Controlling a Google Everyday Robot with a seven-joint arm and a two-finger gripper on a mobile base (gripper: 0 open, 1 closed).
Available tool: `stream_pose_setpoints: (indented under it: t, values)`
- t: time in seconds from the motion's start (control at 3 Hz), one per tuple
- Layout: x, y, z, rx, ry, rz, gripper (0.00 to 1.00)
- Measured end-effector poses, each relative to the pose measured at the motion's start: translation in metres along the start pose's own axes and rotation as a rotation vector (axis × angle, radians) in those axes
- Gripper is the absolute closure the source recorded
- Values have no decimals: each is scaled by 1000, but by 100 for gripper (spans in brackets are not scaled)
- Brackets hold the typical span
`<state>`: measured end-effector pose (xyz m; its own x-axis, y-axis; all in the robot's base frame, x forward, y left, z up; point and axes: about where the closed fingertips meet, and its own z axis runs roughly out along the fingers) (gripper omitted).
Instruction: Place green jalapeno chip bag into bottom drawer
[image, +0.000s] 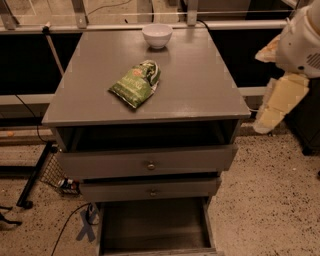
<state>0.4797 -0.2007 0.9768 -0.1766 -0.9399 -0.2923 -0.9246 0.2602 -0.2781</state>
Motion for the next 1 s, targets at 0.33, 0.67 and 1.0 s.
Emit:
stream_pose_setpoints:
  t: [0.33,0.67,1.0]
  values:
    - [-36,-44,31,8,-85,-55,0]
    - [-88,-88,67,35,-171,-79,0]
    - [-88,-88,67,35,-171,-79,0]
